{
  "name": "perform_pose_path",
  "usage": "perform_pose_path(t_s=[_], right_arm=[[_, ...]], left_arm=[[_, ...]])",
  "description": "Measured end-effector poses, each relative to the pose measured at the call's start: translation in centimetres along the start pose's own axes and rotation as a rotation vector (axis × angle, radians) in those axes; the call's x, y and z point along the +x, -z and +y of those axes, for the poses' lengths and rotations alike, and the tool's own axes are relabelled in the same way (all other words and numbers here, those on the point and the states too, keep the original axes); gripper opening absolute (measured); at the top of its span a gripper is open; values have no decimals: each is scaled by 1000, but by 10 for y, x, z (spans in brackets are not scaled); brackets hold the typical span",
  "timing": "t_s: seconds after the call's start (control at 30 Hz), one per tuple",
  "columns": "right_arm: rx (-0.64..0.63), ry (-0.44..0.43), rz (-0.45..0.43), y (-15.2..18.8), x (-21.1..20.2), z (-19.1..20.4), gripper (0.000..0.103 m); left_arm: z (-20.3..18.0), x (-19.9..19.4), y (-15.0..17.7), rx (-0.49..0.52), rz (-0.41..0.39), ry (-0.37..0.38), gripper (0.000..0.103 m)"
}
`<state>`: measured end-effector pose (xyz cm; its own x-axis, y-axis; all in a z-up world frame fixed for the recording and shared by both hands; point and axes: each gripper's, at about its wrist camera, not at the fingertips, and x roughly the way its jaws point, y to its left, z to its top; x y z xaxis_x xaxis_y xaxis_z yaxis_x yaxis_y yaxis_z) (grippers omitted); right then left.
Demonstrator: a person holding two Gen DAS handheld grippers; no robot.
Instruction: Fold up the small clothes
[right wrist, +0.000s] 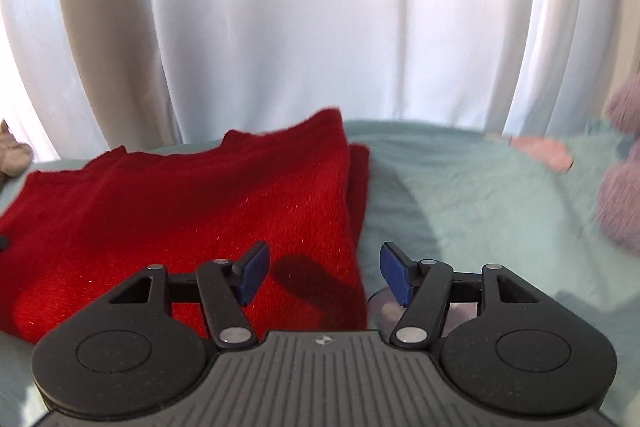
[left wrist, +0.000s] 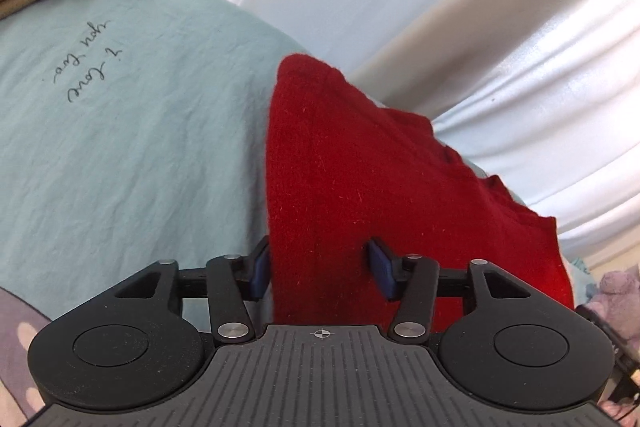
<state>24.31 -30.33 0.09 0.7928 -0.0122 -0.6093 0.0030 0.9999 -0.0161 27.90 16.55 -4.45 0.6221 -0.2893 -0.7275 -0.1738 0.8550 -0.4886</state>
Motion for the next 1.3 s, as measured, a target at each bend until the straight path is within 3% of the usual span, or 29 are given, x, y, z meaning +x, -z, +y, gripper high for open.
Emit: perform_pose_path(t_s=[0.07,0.13,0.23,0.3,0.4,0.47,0.6,0.7,0.73,0.83,0.93,1.07,1.2,1.3], right_arm=[[-61,3,-74,-5,-12,16,63],[-85,-81,-103,-8,-17,35,62],[-176,-183,-94,-2,-12,73,40],[-233,-221,-80,4,-7,99,27],[-248,-271,-68,11,0,121,22],[-271,-267,-59,15,3,133,19],[-315,-234,-44,24,8,142,19],[-328,-215,-45,26,12,144,19],[-332,-211,-46,27,13,145,19],[-349,-193,-71,26,7,149,19],[-365,-195,-127,26,-2,157,18],[-394,-197,-95,34,7,167,18],[-356,-204,-76,30,8,164,18],[-313,-236,-144,27,-5,161,18]], left_arm=[[-1,2,3,12,22,29,67],[-2,7,6,11,50,63,74],[-5,20,8,-1,81,80,74],[-2,24,8,-32,75,88,70],[4,27,6,-89,74,120,49],[4,25,5,-85,66,128,37],[1,15,3,-52,31,148,34],[4,21,5,-58,45,137,44],[6,25,6,-66,57,136,51],[9,31,6,-95,72,157,55],[7,32,4,-107,68,151,49],[-1,23,1,-88,45,140,32],[-13,10,-4,-76,24,145,31],[-25,1,-7,-80,9,145,30]])
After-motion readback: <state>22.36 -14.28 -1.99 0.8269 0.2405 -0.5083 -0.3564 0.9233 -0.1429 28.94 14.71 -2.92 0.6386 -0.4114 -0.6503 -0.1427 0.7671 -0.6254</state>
